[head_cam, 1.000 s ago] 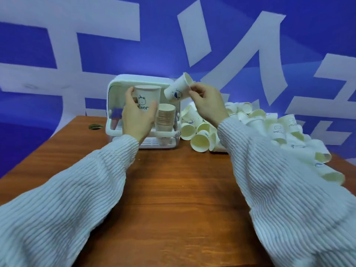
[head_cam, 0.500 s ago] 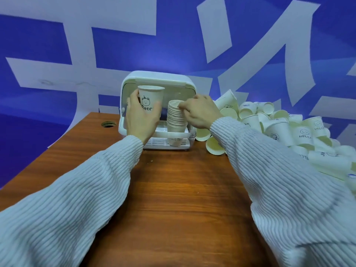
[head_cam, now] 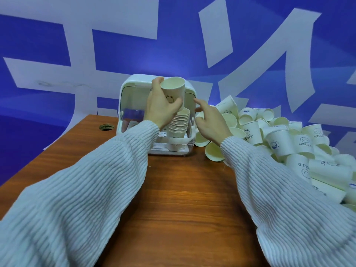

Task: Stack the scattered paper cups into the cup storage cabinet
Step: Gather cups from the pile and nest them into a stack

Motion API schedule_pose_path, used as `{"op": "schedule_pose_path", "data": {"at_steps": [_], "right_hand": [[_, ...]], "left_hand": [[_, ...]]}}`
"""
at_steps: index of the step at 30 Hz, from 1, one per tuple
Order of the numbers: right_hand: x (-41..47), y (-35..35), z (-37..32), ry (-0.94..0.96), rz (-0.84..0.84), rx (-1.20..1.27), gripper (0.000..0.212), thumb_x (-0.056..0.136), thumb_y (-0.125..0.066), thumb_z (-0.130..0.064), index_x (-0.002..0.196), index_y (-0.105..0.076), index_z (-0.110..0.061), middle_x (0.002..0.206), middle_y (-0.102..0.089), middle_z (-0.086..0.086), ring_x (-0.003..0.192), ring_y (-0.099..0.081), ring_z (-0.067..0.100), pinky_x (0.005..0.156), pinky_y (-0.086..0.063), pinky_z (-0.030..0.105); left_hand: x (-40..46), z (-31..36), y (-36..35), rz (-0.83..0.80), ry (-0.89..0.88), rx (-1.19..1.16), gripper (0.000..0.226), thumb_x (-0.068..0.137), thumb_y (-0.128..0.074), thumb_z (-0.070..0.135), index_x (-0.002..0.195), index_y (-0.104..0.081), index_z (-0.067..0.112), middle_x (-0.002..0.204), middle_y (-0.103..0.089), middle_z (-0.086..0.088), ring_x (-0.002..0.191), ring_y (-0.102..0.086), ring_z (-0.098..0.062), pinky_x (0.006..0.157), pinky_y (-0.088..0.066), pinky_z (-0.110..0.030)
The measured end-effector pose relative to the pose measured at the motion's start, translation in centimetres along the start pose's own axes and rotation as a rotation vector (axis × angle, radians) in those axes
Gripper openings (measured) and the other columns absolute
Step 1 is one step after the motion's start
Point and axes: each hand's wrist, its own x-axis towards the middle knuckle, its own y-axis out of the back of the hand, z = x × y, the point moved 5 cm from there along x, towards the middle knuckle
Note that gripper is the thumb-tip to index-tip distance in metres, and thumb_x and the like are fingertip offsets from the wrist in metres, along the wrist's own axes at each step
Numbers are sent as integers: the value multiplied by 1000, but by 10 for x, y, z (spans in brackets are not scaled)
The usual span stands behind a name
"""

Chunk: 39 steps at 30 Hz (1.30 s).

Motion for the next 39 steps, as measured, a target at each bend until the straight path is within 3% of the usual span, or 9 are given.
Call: {"op": "schedule_pose_path", "data": {"at_steps": [3,7,10,17,24,27,33,36,39], "right_hand": [[-4,2,7,16,3,1,61,94,-52,-15,154,-43,-25,136,-65,2,89,-53,14,81,-43,31],[-8,7,11,9,4,-27,57,98,-52,-19,154,-42,-25,136,-64,0,92,-52,10,83,-41,29],[-10,8,14,14,9,-28,56,98,-53,-21,152,-43,-27,133,-65,-1,87,-52,10,81,-42,30],[-16,12,37,-46,27,-12,58,96,-54,-23,153,-41,-26,129,-66,-3,96,-56,14,90,-51,40],[-24,21,67,-136,-30,-132,43,91,-53,-25,132,-65,-25,126,-68,-3,114,-62,17,97,-52,41],[-35,18,75,-69,-133,-336,37,90,-54,-30,124,-70,-28,123,-66,0,117,-59,22,97,-50,44],[-45,12,80,68,-139,-720,26,98,-53,-32,116,-71,-25,109,-70,2,104,-61,29,89,-44,41],[-45,34,71,-31,102,-507,24,93,-53,-31,104,-74,-26,97,-72,-3,93,-65,26,78,-52,40],[-47,49,66,-200,145,66,15,83,-63,-33,89,-73,-25,86,-73,-9,86,-67,17,77,-56,40]], "left_hand": [[6,1,-9,-49,-46,66,77,87,-70,33,153,-33,18,142,-52,-6,127,-51,-22,107,-45,-38],[9,8,-13,-34,-80,113,73,90,-71,35,152,-38,16,144,-50,-5,128,-49,-18,102,-40,-27],[5,6,-21,-123,-54,161,72,89,-71,35,150,-39,15,144,-51,-8,129,-51,-24,106,-43,-33],[-6,-23,-33,-289,58,497,72,95,-30,70,149,-53,26,148,-49,-11,132,-48,-36,108,-40,-53],[-14,-19,-42,-357,51,590,65,101,-33,64,152,-46,25,162,-37,-8,143,-37,-37,111,-33,-55],[-19,-9,-36,-270,-24,540,70,100,-37,66,151,-46,19,165,-31,-8,150,-27,-31,115,-29,-56],[-55,15,-39,-40,-313,338,51,93,-52,41,136,-57,14,137,-56,-7,128,-49,-29,106,-42,-49],[-75,22,-49,-80,-514,286,49,86,-55,31,131,-61,10,126,-62,-9,117,-56,-30,97,-50,-50],[-91,21,-69,-345,-478,241,87,80,-73,45,154,-39,15,147,-51,-8,134,-49,-27,109,-46,-46]]}}
